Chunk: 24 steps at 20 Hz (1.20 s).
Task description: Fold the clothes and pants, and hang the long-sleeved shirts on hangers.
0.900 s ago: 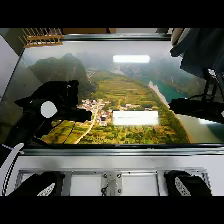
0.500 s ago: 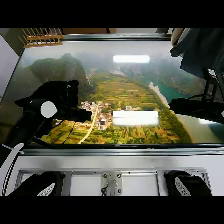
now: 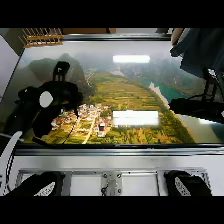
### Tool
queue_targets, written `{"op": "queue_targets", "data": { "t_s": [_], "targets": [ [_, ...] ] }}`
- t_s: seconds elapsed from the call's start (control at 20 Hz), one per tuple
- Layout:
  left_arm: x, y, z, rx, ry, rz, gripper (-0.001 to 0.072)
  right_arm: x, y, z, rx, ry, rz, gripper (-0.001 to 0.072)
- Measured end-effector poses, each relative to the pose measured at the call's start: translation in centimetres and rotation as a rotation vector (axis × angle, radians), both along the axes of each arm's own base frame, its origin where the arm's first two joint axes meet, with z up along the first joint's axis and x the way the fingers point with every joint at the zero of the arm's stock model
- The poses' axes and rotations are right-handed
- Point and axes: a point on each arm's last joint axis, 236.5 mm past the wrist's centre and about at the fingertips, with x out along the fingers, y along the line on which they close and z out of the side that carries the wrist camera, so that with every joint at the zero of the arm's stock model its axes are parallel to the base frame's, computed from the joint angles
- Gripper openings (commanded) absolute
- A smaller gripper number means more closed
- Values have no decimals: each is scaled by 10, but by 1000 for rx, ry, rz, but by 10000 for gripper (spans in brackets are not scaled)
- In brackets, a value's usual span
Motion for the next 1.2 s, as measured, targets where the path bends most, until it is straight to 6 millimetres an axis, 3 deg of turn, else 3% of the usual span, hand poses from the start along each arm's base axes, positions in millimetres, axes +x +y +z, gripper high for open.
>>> {"op": "queue_targets", "data": {
  "t_s": [0.1,0.25,0.4,0.5,0.55,0.6,0.65,0.7,0.8,0.85,0.95,1.05,1.2],
  "targets": [
    [31,30,-10,69,-5,50,679,0,0,0,0,0,0,23],
    [63,67,-51,137,64,114,680,0,0,0,0,0,0,23],
    [74,84,-103,171,161,135,679,0,0,0,0,0,0,24],
    [75,82,-130,187,212,124,677,0,0,0,0,0,0,23],
    [75,79,-141,193,229,113,477,0,0,0,0,0,0,24],
    [74,74,-147,197,240,103,123,0,0,0,0,0,0,24],
    [75,69,-151,198,245,94,8,0,0,0,0,0,0,23],
    [77,63,-149,202,243,83,8,0,0,0,0,0,0,23],
    [88,48,-131,198,206,64,8,0,0,0,0,0,0,23],
    [95,36,-110,193,164,49,8,0,0,0,0,0,0,23],
    [110,-4,-51,136,38,2,8,0,0,0,0,0,0,23],
    [108,-56,14,67,-87,-91,8,0,0,0,0,0,0,23],
    [77,-134,106,-3,-268,-282,8,0,0,0,0,0,0,23]
  ]
}}
